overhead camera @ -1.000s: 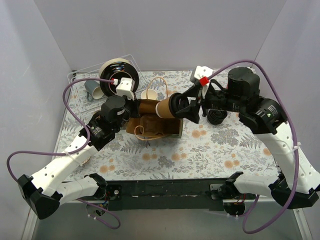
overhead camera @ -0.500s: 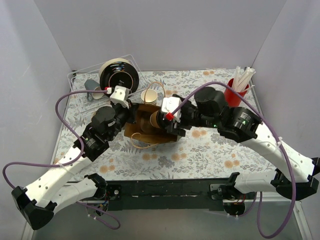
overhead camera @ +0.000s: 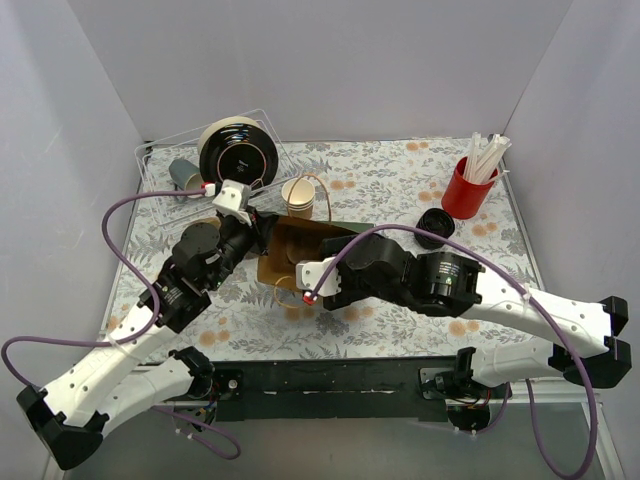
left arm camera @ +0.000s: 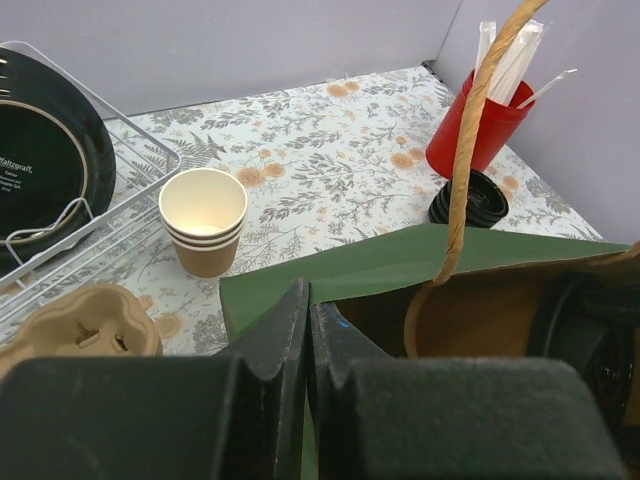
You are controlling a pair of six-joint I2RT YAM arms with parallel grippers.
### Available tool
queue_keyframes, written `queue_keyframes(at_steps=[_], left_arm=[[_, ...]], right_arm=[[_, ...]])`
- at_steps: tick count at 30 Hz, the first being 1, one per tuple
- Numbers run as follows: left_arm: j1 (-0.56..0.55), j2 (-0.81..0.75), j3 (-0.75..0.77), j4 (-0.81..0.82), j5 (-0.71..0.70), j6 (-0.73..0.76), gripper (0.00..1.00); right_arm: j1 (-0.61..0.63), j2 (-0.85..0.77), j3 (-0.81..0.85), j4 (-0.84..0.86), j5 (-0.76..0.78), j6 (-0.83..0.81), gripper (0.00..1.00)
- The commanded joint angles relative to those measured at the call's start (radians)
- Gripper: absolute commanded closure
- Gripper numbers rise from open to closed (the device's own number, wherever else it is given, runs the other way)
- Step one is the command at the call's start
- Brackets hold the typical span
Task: Pack the takeout coffee
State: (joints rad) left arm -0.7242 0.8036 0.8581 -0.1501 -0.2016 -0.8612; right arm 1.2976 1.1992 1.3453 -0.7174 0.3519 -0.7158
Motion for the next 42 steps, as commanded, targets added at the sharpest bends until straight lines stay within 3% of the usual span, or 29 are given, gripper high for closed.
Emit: queue_keyframes(at_steps=[1, 14, 29, 33, 42], left_arm=[[-0.004, -0.030, 0.013, 0.003, -0.019, 0.028, 1.00], [-0.006, -0.058, -0.126, 0.078, -0.059, 0.030, 1.00], [-0.006, -0.041, -0.136, 0.115, -0.093, 0.076, 1.00], [-0.006, -0.056, -0.134, 0.121, -0.091, 0.087, 1.00], [-0.006, -0.095, -0.111, 0.124, -0.042, 0.086, 1.00]], right_arm=[[0.029, -0.030, -0.026, 0.068, 0.134, -0.079, 0.78], [0.032, 0.074, -0.057, 0.249, 0.144, -0.131, 0.80], [-0.001, 0.192, 0.135, 0.208, 0.041, -0.016, 0.80], [-0.023, 0.212, 0.195, 0.126, 0.039, 0.018, 0.80], [-0.055, 0.113, -0.018, 0.130, -0.007, -0.076, 0.81]])
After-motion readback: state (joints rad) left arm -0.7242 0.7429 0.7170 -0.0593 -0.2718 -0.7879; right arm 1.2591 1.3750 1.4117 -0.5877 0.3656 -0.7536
